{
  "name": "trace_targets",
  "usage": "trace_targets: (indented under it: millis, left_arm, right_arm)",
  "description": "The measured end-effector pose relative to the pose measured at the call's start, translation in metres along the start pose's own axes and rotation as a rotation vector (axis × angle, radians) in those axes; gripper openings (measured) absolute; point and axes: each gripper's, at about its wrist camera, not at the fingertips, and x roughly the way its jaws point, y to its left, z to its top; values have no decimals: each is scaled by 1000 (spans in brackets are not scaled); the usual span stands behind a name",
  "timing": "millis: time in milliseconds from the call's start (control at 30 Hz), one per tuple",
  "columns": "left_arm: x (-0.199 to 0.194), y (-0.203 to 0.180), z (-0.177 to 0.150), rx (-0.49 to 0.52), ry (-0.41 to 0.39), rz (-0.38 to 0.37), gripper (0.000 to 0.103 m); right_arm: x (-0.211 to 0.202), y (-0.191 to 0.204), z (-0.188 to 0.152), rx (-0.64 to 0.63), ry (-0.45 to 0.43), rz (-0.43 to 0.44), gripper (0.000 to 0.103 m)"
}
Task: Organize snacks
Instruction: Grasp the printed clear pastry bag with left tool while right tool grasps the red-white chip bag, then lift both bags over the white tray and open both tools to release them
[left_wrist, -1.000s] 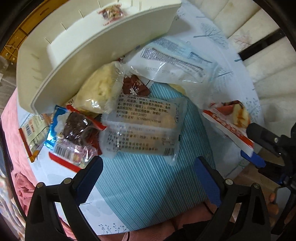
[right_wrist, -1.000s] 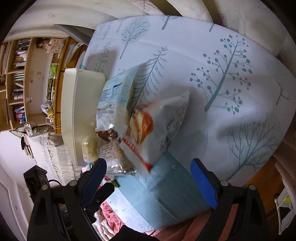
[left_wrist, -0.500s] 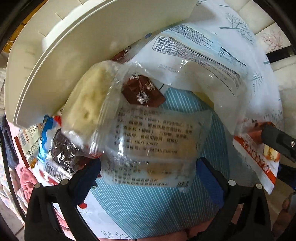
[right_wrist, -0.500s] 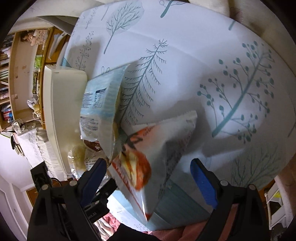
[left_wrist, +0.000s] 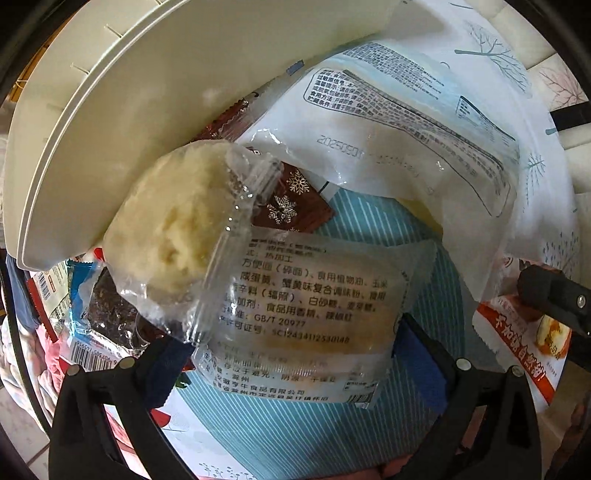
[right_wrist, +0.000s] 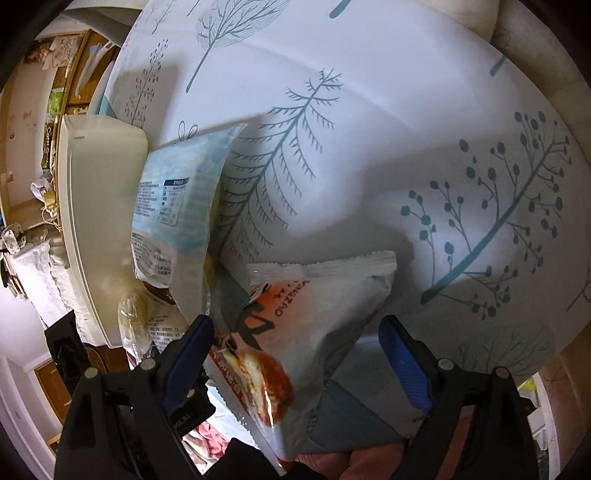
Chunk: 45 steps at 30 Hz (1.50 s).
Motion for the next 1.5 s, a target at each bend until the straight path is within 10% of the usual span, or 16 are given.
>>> trace_targets:
  millis: [433,1500]
  left_arm:
    - [-7,10,-23,-27,-18,-44,79]
    - [-72,101,-138,-135,-52,-191,78]
  right_arm:
    - [-1,9,-7,-43,18,-5,73]
    - [-64,49,-112,-229,-173,61,72]
